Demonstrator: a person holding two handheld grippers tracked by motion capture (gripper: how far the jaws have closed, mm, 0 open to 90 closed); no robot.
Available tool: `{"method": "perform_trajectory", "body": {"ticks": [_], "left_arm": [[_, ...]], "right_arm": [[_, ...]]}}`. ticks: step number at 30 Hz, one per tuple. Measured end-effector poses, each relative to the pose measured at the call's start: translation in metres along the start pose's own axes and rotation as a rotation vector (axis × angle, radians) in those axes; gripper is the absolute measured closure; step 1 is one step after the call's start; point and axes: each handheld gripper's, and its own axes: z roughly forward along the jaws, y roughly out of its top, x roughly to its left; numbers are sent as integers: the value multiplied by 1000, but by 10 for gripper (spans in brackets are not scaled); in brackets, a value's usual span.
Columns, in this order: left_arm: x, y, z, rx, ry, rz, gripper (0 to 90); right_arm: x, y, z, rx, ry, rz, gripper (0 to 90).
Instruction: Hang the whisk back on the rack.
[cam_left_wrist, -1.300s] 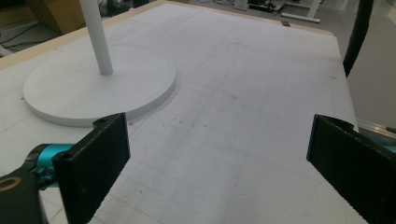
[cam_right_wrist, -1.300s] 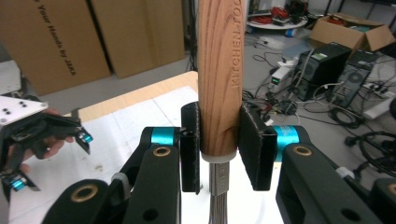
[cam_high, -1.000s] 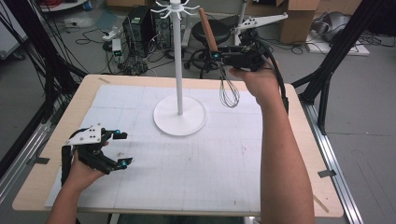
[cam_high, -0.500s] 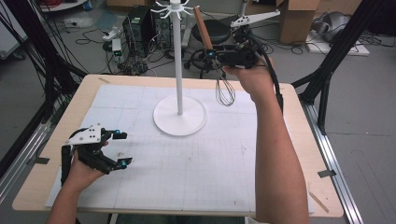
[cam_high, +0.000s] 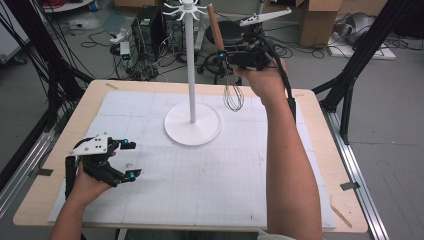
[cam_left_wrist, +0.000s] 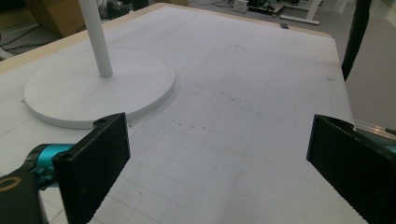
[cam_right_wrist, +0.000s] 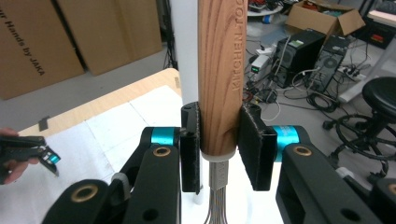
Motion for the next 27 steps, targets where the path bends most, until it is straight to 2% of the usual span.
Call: {"method": "perform_trajectory", "body": {"ticks": [6,12,14,15,20,22,27], "left_arm": [[1,0,0,2,0,-4,66],[1,-1,0,3,-2,-8,66],[0,-1,1,1,-1,-12,66],[0,-1,1,4,-1,-8,66],[1,-1,0,-1,-1,-6,66],[1,-1,0,1,-2,-5,66],[0,-1,1,2,-1,-9,66]], "right_arm": [[-3,-2,9,16,1,2,710],[-2,-4,11,7,16,15,705],[-2,-5,11,8,20,17,672],[-2,-5,11,12,30,17,616],[-2,-7,5,11,39,14,592],[-1,-8,1,6,61,15,586],[4,-12,-7,-5,93,-25,526]]}}
